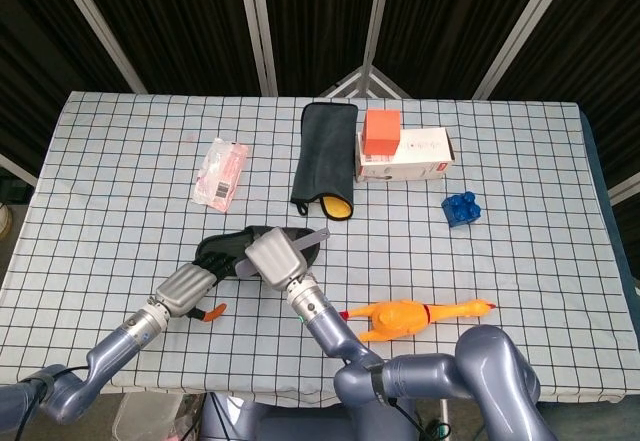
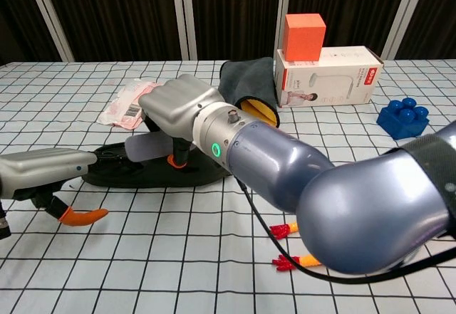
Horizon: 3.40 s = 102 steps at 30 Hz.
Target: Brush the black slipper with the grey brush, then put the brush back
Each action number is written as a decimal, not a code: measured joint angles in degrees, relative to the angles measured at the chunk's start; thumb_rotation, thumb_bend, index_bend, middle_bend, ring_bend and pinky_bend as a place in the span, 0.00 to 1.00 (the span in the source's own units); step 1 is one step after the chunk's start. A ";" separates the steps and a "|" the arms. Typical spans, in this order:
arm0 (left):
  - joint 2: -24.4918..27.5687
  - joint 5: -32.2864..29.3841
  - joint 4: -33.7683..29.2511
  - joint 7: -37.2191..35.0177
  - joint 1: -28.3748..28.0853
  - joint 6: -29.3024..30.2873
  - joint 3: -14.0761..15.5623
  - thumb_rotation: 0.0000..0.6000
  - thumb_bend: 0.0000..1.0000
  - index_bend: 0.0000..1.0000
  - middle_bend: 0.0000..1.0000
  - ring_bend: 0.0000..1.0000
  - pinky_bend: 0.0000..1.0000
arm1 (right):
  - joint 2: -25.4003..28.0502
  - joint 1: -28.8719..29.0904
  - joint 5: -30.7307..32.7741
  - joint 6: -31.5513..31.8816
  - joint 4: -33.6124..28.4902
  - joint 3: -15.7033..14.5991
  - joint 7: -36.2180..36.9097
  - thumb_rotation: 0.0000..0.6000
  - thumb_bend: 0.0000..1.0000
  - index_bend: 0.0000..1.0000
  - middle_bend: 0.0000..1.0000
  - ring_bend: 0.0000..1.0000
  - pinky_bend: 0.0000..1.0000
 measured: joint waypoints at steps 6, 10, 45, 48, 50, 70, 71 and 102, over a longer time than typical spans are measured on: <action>0.15 0.11 -0.05 -0.38 -0.04 0.18 0.08 0.73 0.57 0.03 0.05 0.00 0.05 | -1.37 0.43 -0.49 0.17 1.20 0.36 -0.77 1.00 0.84 0.89 0.67 0.62 0.66; 0.29 0.28 -0.18 -0.53 0.00 0.40 0.21 0.73 0.58 0.03 0.05 0.00 0.05 | -1.79 0.29 -0.23 -0.24 2.77 0.38 -0.89 1.00 0.84 0.89 0.67 0.62 0.66; 0.81 -0.53 -2.02 1.01 0.19 0.89 0.36 0.73 0.58 0.03 0.05 0.00 0.05 | -5.22 -1.36 2.72 2.09 12.85 1.16 -10.60 1.00 0.84 0.89 0.67 0.62 0.67; 0.84 -0.25 -2.07 0.76 0.32 1.29 0.41 0.73 0.58 0.03 0.05 0.00 0.05 | -4.46 -1.76 2.27 3.48 10.85 1.20 -11.54 1.00 0.84 0.89 0.67 0.62 0.67; 0.94 -0.04 -2.17 0.64 0.40 1.55 0.47 0.72 0.58 0.03 0.05 0.00 0.05 | -3.51 -2.20 2.02 4.72 8.76 1.18 -12.62 1.00 0.84 0.89 0.67 0.62 0.67; 5.29 12.07 -3.23 -7.67 5.41 21.69 2.11 0.55 0.34 0.00 0.02 0.00 0.07 | 15.95 -12.40 5.62 15.05 -13.35 -3.68 -23.40 1.00 0.87 0.89 0.67 0.62 0.67; 5.92 12.32 -3.46 -7.70 5.98 22.88 2.15 0.55 0.33 0.00 0.02 0.00 0.07 | 16.82 -12.92 6.06 15.12 -13.71 -3.96 -23.38 1.00 0.87 0.89 0.67 0.62 0.67; 8.16 11.59 -1.38 -6.69 15.04 29.53 3.11 0.55 0.31 0.00 0.02 0.00 0.07 | 27.24 -16.94 31.62 8.82 -19.10 -10.44 -30.94 1.00 0.96 0.61 0.50 0.55 0.66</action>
